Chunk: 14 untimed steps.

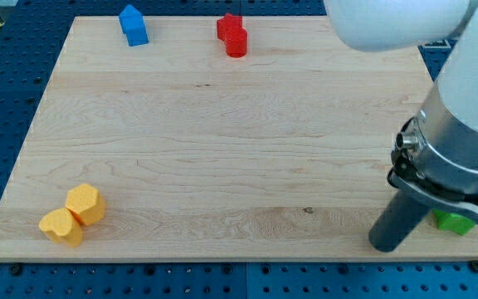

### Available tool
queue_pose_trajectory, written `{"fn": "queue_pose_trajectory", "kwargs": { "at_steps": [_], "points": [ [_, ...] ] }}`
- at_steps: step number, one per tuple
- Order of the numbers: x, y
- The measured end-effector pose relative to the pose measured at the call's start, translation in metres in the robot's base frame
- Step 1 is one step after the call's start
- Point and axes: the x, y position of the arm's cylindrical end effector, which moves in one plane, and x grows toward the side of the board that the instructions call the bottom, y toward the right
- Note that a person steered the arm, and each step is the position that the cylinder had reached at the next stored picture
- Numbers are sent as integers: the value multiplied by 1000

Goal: Nudge the green star left a bit

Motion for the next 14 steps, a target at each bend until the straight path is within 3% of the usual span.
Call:
{"fn": "queue_pose_trajectory", "kwargs": {
  "at_steps": [2, 4, 6, 7, 8, 9, 14],
  "points": [
    [-43, -23],
    [-97, 41],
    [-75, 188],
    [-53, 190],
    [-1, 180],
    [10, 170],
    [5, 129]
  ]
}}
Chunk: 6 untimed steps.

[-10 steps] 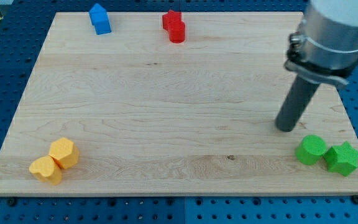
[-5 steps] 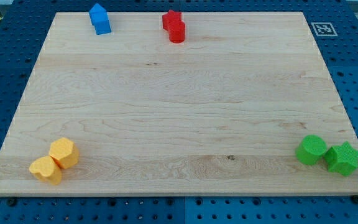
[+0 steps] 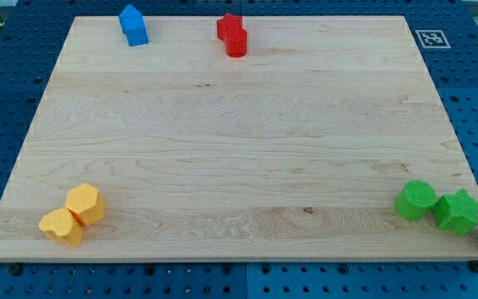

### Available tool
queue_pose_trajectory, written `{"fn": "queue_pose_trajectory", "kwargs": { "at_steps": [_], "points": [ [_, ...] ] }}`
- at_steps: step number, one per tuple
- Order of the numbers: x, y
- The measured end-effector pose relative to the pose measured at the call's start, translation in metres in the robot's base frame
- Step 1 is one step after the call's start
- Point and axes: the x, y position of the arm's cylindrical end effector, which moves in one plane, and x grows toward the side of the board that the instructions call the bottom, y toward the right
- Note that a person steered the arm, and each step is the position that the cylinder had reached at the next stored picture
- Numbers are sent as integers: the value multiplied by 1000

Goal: Nudge the green star left a bit

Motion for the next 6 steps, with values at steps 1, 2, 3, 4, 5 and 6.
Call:
{"fn": "queue_pose_trajectory", "kwargs": {
  "at_steps": [1, 2, 3, 4, 5, 6],
  "points": [
    [0, -11],
    [0, -31],
    [0, -36],
    [0, -36],
    [7, -13],
    [8, 11]
  ]
}}
